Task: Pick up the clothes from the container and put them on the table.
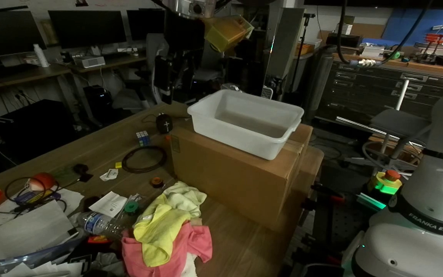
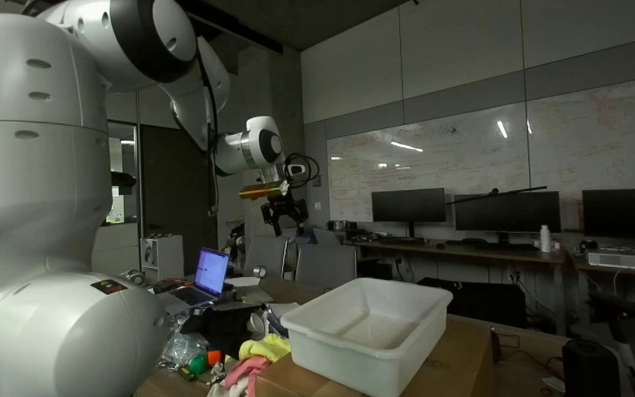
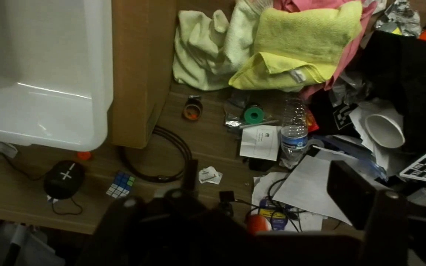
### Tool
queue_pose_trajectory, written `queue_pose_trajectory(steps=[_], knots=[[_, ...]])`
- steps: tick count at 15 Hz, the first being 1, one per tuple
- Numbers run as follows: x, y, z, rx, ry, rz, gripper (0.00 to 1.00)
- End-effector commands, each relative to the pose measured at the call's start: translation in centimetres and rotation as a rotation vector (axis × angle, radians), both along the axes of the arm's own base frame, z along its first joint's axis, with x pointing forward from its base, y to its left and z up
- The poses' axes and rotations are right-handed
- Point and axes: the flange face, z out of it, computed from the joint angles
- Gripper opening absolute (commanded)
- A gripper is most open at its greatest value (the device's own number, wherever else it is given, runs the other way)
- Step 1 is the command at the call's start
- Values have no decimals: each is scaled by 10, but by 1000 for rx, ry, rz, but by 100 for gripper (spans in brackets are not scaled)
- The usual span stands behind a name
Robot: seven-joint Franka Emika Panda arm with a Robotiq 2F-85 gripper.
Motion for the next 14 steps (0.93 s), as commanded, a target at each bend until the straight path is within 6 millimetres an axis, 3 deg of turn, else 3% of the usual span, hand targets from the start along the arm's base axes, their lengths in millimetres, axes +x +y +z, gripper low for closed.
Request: queue_pose_trajectory(steps=[1,7,14], knots=[[-18,-33,-5,-48,63,-52,100],[-75,-93,-27,-98,371,-84,100],[-128,-147,-14,-78,404,-67,100]])
